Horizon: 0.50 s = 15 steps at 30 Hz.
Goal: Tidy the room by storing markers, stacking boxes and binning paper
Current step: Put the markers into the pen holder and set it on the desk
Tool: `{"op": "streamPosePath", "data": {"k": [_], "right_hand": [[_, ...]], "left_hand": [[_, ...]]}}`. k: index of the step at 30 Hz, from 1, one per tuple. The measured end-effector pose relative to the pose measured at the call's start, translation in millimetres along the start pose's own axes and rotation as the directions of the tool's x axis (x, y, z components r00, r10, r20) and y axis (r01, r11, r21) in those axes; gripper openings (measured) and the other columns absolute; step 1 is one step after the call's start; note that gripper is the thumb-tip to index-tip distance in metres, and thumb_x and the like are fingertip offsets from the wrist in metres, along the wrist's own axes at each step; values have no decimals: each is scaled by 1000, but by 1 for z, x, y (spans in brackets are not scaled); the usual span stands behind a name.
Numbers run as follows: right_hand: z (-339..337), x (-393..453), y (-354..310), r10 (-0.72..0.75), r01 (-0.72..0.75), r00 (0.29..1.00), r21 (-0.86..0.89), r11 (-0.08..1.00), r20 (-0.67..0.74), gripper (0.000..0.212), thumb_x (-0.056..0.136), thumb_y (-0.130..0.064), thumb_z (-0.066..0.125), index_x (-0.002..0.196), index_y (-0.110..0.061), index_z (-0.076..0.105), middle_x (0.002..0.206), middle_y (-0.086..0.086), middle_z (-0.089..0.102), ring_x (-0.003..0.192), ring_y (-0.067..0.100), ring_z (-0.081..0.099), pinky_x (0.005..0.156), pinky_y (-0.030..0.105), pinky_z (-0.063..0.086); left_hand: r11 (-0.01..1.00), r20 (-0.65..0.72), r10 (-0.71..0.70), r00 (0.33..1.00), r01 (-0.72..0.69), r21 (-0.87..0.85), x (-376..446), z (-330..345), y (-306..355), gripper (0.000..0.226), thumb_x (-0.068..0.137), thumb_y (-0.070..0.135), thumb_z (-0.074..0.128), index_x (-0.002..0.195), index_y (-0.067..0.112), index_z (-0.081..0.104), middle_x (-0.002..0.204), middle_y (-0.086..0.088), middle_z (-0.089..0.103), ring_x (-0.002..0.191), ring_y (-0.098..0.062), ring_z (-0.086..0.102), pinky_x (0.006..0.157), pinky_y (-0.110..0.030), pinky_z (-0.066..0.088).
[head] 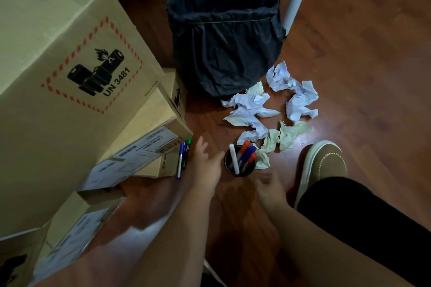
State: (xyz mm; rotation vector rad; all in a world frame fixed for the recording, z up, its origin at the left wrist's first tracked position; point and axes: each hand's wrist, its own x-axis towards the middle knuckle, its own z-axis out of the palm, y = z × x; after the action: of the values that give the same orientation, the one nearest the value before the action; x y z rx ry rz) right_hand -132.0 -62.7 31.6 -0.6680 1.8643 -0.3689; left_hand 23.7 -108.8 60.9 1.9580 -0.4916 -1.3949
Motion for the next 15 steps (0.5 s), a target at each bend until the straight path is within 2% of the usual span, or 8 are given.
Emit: {"op": "streamPosePath", "data": {"k": [1, 3, 5, 7, 11, 13, 15], "right_hand": [[1, 0, 6, 30, -29, 999, -34, 999, 29, 18, 94, -18, 57, 111, -21, 56, 108, 0, 62, 95, 19, 63, 86, 40, 54], [4, 1, 16, 73, -65, 992, -78, 995, 107, 9, 95, -20, 54, 98, -22, 62, 102, 0, 66, 89, 19, 66, 84, 42, 57], [9, 3, 26, 62, -30, 980, -168, 985, 188, 13, 96, -20, 51, 95, -24, 63, 99, 1, 68, 85, 18, 68, 80, 40, 59], [15, 5, 31, 37, 26, 972, -264, 964, 231, 16, 96, -15, 49, 99, -22, 63, 101, 1, 67, 86, 18, 67, 76, 32, 57], [29, 7, 39, 15, 135, 932, -386, 913, 363, 16, 96, -15, 50, 103, -24, 62, 103, -1, 66, 85, 14, 65, 69, 21, 49], [34, 10, 41, -18, 226, 906, -447, 866, 423, 16, 96, -18, 51, 106, -26, 62, 102, -7, 65, 88, 9, 62, 72, 17, 45], [38, 13, 39, -49, 318, 880, -510, 799, 472, 19, 96, -21, 51, 110, -26, 63, 103, -11, 63, 92, 7, 61, 77, 16, 44]], "left_hand": [[999, -51, -10, 999, 12, 34, 4, -12, -6, 72, 91, 7, 64, 154, 21, 30, 154, -2, 40, 139, -23, 40, 107, -34, 36], [982, -126, -20, 992, 43, 184, 13, -40, -25, 66, 88, 16, 66, 149, 20, 41, 148, -8, 47, 132, -28, 49, 109, -43, 41], [912, -98, -20, 995, 59, 406, 29, -66, -53, 65, 77, 36, 62, 140, 27, 51, 137, -11, 56, 120, -31, 58, 100, -50, 50], [795, -24, -20, 1000, 31, 606, 50, -84, -83, 67, 76, 42, 61, 140, 28, 49, 135, -9, 57, 119, -29, 59, 97, -48, 52], [665, 102, 8, 995, -81, 743, 42, -84, -72, 70, 89, 22, 63, 152, 13, 35, 157, -8, 31, 140, -25, 39, 114, -36, 35], [600, 105, -3, 994, -82, 795, 47, -81, -78, 74, 89, 19, 62, 155, 15, 27, 164, -2, 14, 143, -22, 34, 111, -30, 34], [561, 93, 0, 996, -77, 824, 56, -75, -83, 79, 90, 23, 62, 157, 21, 21, 165, 2, 2, 144, -23, 31, 112, -32, 34]]}}
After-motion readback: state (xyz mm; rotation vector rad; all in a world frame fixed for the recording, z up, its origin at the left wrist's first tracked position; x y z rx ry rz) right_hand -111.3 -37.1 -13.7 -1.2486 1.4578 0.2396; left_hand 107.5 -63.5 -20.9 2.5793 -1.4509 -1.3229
